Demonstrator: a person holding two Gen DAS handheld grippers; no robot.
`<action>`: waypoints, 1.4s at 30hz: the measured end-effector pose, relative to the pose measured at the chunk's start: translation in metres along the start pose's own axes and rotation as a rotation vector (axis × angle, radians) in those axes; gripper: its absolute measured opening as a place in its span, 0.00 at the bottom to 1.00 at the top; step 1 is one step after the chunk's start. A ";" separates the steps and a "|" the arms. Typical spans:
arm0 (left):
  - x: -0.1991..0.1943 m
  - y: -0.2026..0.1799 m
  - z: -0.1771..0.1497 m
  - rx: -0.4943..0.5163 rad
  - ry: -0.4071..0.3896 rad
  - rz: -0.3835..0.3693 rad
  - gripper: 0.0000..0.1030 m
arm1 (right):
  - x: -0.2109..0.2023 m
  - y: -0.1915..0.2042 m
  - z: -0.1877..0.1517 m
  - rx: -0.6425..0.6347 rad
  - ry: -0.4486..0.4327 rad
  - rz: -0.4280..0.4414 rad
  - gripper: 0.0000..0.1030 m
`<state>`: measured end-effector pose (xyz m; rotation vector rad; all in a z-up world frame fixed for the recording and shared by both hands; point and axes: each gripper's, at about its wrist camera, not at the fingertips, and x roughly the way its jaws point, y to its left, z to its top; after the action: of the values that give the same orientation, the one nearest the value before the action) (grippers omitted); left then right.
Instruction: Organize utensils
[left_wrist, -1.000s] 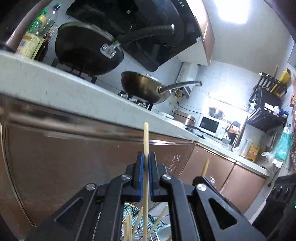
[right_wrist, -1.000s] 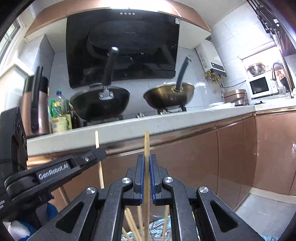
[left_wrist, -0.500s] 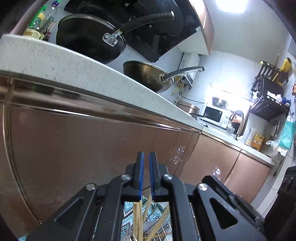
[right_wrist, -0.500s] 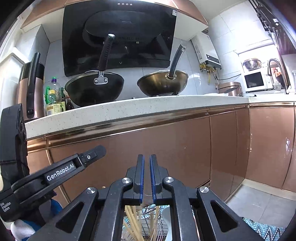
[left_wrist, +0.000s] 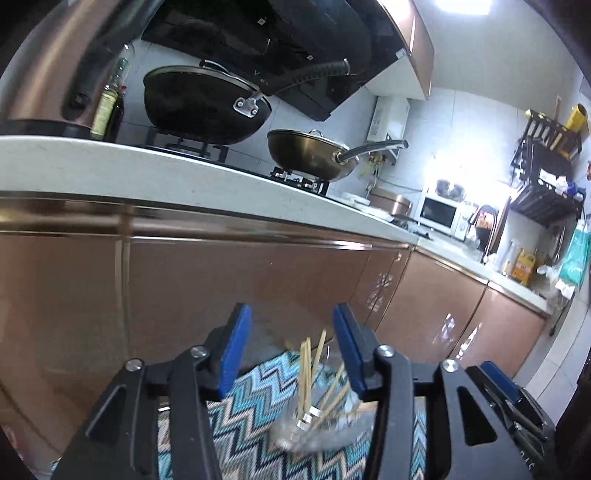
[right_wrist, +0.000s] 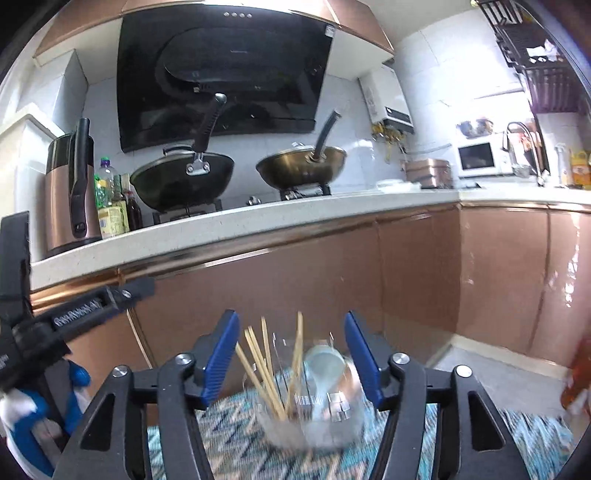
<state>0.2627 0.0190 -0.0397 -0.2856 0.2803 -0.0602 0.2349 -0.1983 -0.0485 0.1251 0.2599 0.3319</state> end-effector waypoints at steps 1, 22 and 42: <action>-0.010 -0.001 -0.003 0.014 0.011 0.009 0.49 | -0.009 0.000 -0.003 0.003 0.014 -0.012 0.60; -0.143 -0.024 -0.051 0.151 0.086 0.065 0.58 | -0.144 -0.009 -0.039 0.007 0.113 -0.260 1.00; -0.212 -0.038 -0.037 0.196 -0.030 0.095 0.69 | -0.203 0.021 -0.029 -0.034 0.044 -0.297 1.00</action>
<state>0.0480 -0.0066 -0.0068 -0.0781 0.2555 0.0105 0.0356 -0.2450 -0.0256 0.0444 0.3113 0.0444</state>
